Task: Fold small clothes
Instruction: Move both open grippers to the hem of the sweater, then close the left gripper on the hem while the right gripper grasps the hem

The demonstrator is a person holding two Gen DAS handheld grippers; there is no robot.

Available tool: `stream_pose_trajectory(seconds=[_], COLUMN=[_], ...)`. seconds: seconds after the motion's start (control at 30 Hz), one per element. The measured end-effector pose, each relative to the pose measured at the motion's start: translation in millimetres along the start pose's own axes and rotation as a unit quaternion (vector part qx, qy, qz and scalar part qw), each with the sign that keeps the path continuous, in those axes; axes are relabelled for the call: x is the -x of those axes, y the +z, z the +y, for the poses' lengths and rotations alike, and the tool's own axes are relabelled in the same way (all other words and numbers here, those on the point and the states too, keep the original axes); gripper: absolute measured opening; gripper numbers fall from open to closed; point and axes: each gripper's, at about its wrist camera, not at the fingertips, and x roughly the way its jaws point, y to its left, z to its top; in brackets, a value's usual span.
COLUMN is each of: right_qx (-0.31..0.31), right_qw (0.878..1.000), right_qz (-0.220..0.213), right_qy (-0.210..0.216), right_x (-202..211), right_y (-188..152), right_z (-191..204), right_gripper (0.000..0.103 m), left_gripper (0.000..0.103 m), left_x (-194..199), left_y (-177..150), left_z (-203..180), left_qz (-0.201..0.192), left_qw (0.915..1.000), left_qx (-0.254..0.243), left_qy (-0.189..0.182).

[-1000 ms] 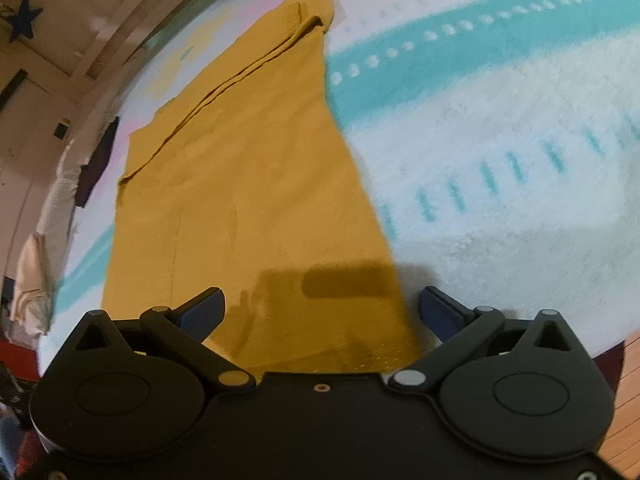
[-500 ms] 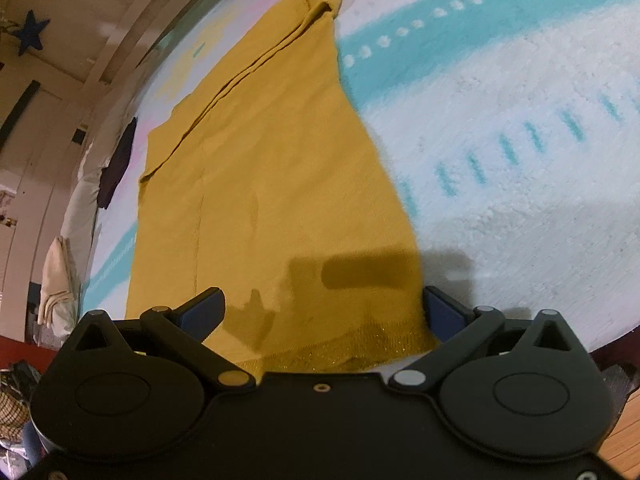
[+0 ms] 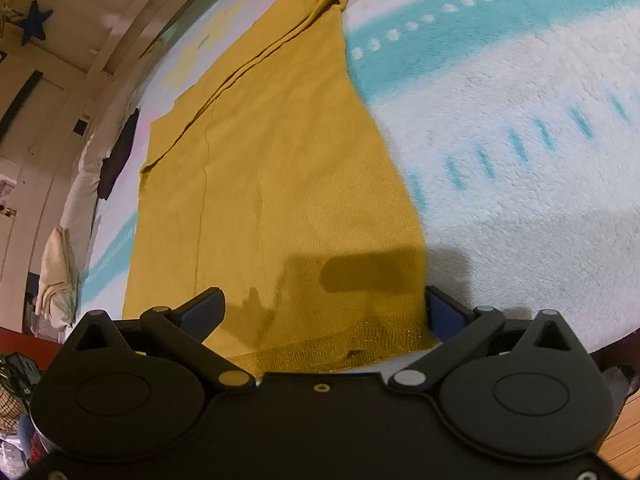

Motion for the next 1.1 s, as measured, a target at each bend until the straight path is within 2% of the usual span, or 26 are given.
stream_pose_trajectory(seconds=[0.23,0.4,0.43,0.5,0.53,0.57,0.6,0.63,0.67,0.7,0.87,1.0,1.1], right_qx=[0.007,0.001,0.001,0.009,0.019,0.03,0.042,0.049,0.047,0.036,0.027,0.006,0.015], right_qw=[1.0,1.0,1.0,1.0,0.999,0.999,0.997,0.996,0.996,0.997,0.998,0.993,0.987], right_qz=[-0.002,-0.006,-0.007,-0.006,-0.005,-0.005,-0.007,-0.008,-0.007,-0.006,-0.045,-0.107,-0.146], right_qy=[-0.005,-0.01,-0.011,-0.017,-0.028,-0.042,-0.06,-0.076,-0.076,-0.062,-0.021,0.043,0.06], right_x=[-0.9,-0.9,-0.9,-1.3,-1.0,-0.2,1.3,3.3,4.2,4.8,16.6,34.7,44.2], right_y=[-0.7,-2.1,-2.5,-3.9,-4.5,-5.6,-6.3,-7.1,-7.1,-7.4,-6.1,1.2,8.7], right_z=[1.0,2.5,2.9,5.3,7.5,10.5,12.8,13.2,10.7,6.9,7.1,8.7,19.6], right_gripper=[0.103,0.103,0.103,0.101,0.099,0.087,0.065,0.054,0.023,0.018,0.018,0.018,0.018], left_gripper=[0.049,0.025,0.015,0.012,0.007,0.007,0.006,0.006,0.006,0.006,0.006,0.006,0.006], left_x=[-3.5,-0.2,0.9,1.2,2.1,2.7,3.7,5.0,6.5,8.8,27.9,39.9,45.5], left_y=[0.1,-2.2,-2.6,-2.9,-2.9,-3.1,-3.1,-3.4,-3.4,-2.9,4.6,17.4,29.4], left_z=[0.4,-1.5,-1.3,-0.6,-0.6,-1.0,-1.6,-3.0,-4.7,-6.3,-8.5,-6.9,-8.2], left_qz=[-0.011,-0.026,-0.032,-0.034,-0.037,-0.039,-0.042,-0.047,-0.052,-0.058,-0.109,-0.138,-0.154], left_qw=[0.9998,0.9993,0.9992,0.9992,0.9991,0.9991,0.999,0.9988,0.9986,0.9983,0.9939,0.9895,0.9867], left_qx=[0.017,0.006,0.005,0.009,0.008,0.006,0.006,0.005,0.003,0.002,0.019,0.04,0.048], left_qy=[0.0,0.025,0.024,0.018,0.018,0.017,0.016,0.013,0.01,0.007,-0.011,-0.018,-0.021])
